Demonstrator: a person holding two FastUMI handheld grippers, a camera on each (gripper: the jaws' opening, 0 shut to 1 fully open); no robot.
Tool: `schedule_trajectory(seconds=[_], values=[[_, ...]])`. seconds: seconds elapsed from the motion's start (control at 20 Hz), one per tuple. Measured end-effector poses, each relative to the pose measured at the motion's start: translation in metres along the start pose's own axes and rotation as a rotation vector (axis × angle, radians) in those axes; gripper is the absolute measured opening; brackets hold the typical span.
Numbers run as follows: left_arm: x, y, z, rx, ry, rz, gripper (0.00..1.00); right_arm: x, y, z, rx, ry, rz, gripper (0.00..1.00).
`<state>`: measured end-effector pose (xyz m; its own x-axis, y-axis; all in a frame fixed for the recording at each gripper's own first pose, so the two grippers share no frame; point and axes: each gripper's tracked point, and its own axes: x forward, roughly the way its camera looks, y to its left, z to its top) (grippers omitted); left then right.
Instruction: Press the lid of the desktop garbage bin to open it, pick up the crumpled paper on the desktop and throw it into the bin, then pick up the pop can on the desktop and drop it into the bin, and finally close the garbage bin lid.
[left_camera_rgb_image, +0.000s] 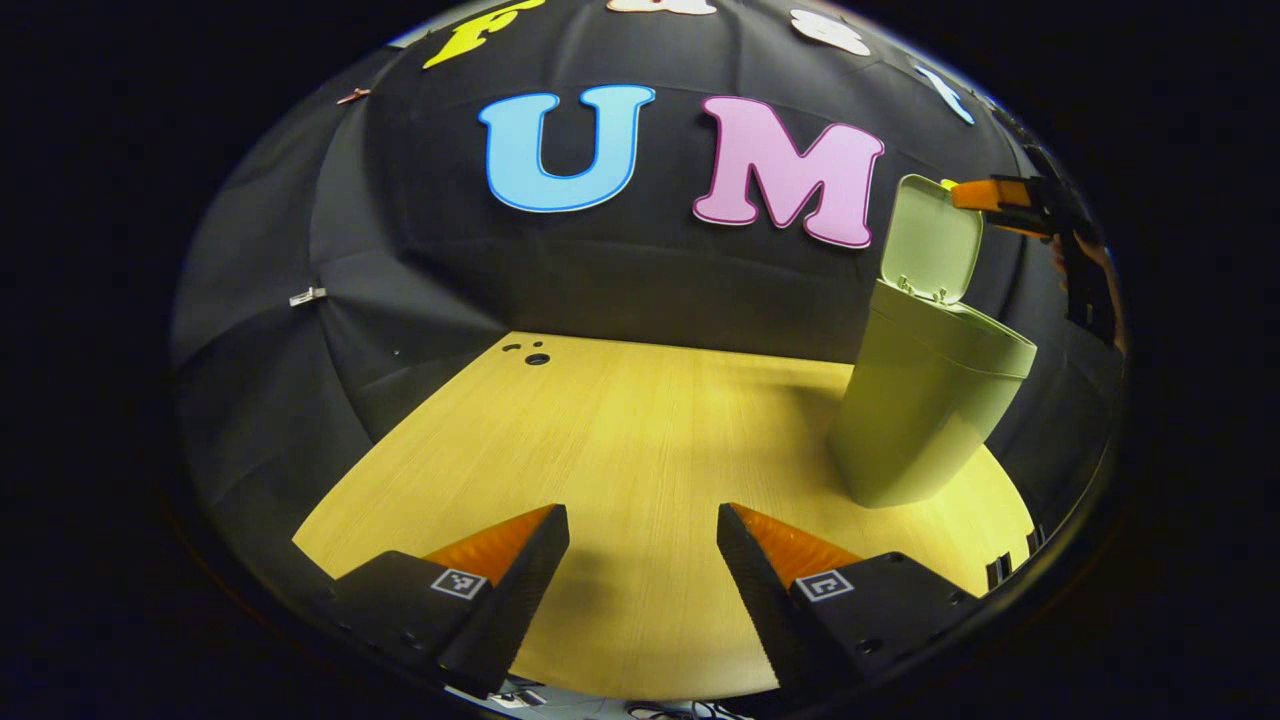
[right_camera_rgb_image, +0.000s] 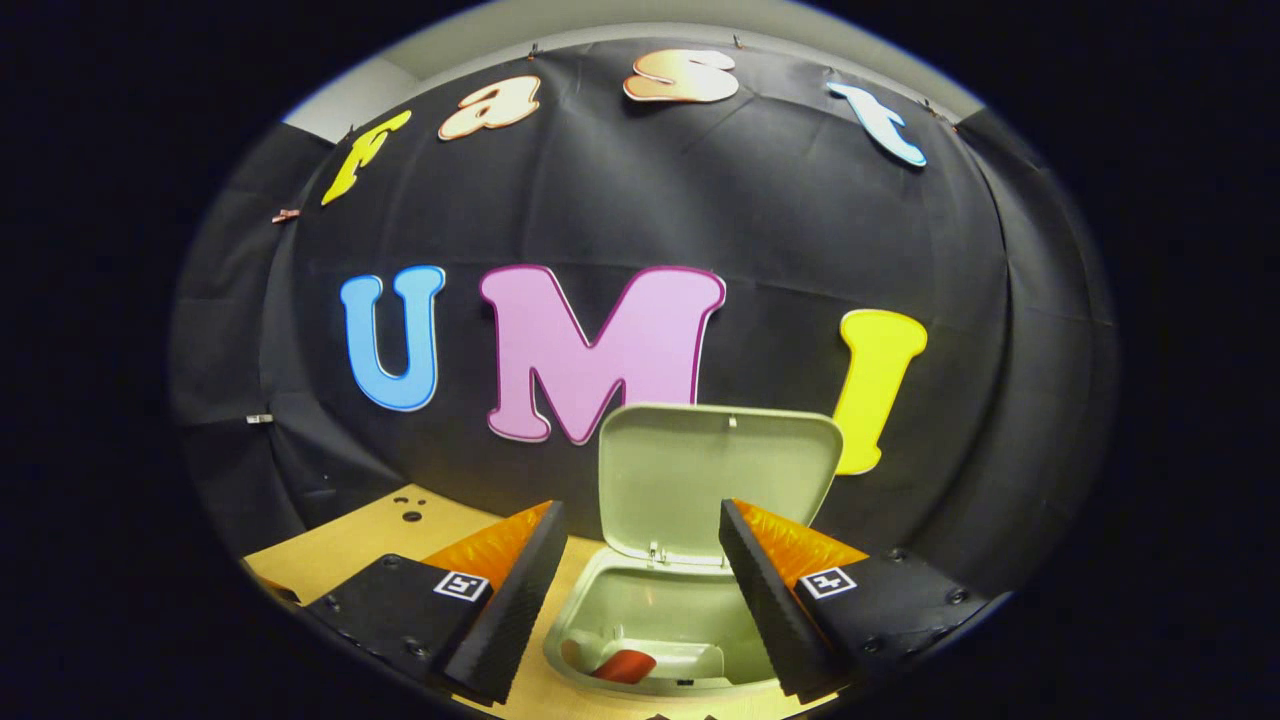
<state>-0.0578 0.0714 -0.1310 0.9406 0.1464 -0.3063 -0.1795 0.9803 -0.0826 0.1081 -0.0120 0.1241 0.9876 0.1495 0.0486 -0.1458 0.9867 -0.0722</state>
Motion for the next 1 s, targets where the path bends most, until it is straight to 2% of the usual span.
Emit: schedule_trajectory(seconds=[0.3, 0.55, 1.0], values=[[-0.010, 0.019, -0.001, -0.021, -0.010, 0.030, 0.96, 0.018, -0.011, 0.046, -0.016, -0.044, -0.039, 0.97], [-0.017, 0.033, -0.014, -0.060, 0.012, 0.072, 0.96, 0.041, -0.027, 0.067, 0.000, -0.050, -0.072, 0.98], [-0.017, 0.055, -0.015, -0.113, 0.007, 0.164, 0.96, 0.100, -0.052, 0.076, 0.030, -0.005, -0.108, 0.98]])
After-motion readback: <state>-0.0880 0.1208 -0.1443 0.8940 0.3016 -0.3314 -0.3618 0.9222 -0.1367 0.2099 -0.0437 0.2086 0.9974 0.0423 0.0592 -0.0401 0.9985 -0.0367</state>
